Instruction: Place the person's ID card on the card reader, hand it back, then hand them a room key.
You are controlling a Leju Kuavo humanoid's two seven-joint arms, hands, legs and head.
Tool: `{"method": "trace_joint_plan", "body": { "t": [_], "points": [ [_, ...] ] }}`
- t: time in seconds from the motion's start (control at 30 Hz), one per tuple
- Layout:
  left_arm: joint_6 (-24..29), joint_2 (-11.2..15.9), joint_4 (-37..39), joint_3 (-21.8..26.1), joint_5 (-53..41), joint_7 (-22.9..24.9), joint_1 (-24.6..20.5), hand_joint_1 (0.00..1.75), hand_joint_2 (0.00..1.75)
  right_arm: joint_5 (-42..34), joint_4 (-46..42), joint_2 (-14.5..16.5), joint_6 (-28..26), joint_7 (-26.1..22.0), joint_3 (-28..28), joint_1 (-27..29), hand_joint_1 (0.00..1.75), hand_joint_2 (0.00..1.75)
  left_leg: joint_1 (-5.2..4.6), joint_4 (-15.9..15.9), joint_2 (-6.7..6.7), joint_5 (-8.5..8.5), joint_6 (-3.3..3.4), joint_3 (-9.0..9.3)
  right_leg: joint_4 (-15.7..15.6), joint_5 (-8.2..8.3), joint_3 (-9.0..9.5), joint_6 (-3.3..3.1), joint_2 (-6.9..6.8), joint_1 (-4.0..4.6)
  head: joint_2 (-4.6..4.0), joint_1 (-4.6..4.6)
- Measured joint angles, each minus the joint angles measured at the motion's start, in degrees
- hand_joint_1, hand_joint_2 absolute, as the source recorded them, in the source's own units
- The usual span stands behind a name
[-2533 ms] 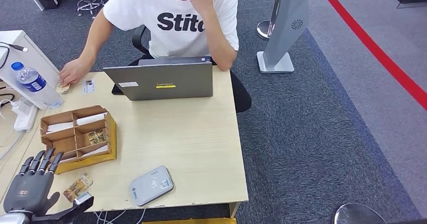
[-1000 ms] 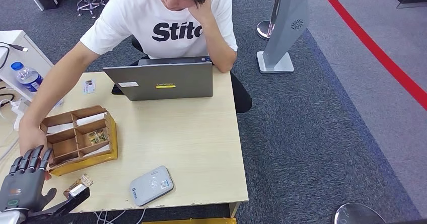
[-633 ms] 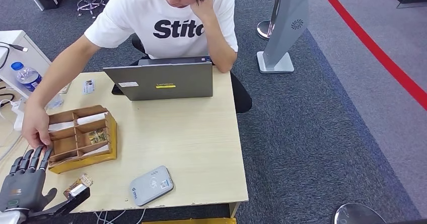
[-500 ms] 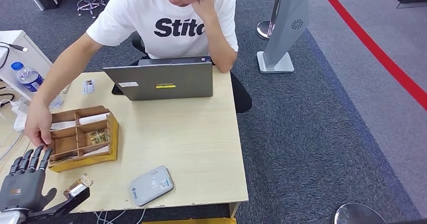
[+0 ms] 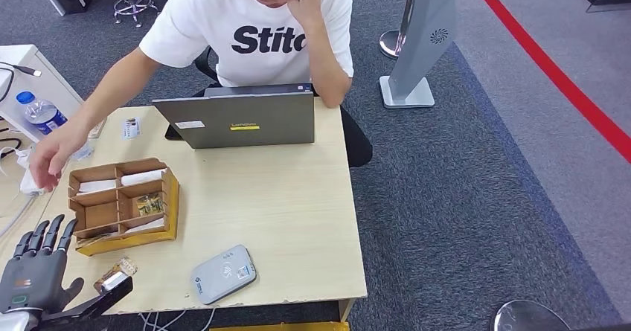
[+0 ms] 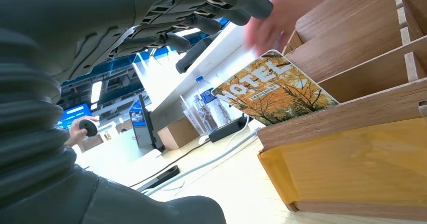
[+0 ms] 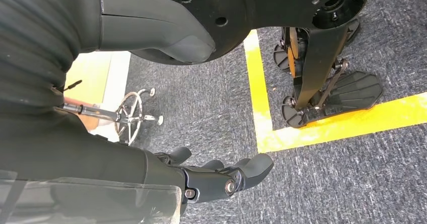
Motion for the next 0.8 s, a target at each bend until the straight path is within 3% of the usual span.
{"method": "trace_joint_plan", "body": {
  "t": [0.2, 0.47, 0.8],
  "points": [
    [-0.7, 0.4, 0.1, 0.0, -0.3, 0.3, -1.0, 0.00, 1.75, 1.4, -0.1, 0.0, 0.1, 0.4, -0.3, 0.0, 0.00, 1.75, 0.00, 0.0, 0.00, 0.00, 0.00, 0.00, 0.0, 0.00, 0.00, 0.00, 0.00, 0.00, 0.00, 0.01],
    [-2.2, 2.9, 5.0, 0.1, -0.5, 0.7, -5.6, 0.00, 1.75, 3.3, -0.2, 0.0, 1.1, 0.7, -1.3, 0.0, 0.00, 1.75, 0.01, 0.0, 0.00, 0.01, -0.01, 0.01, 0.0, 0.00, 0.00, 0.00, -0.01, 0.00, 0.00, -0.01],
    [-2.4, 3.1, 7.8, 0.1, -0.5, 0.4, -7.3, 0.00, 1.75, 4.1, -0.3, 0.0, 1.2, 0.9, -2.3, 0.0, 0.00, 1.75, 0.00, 0.0, 0.00, 0.00, 0.00, -0.01, 0.0, 0.00, -0.01, 0.00, 0.02, 0.00, 0.00, 0.00]
  ]
}}
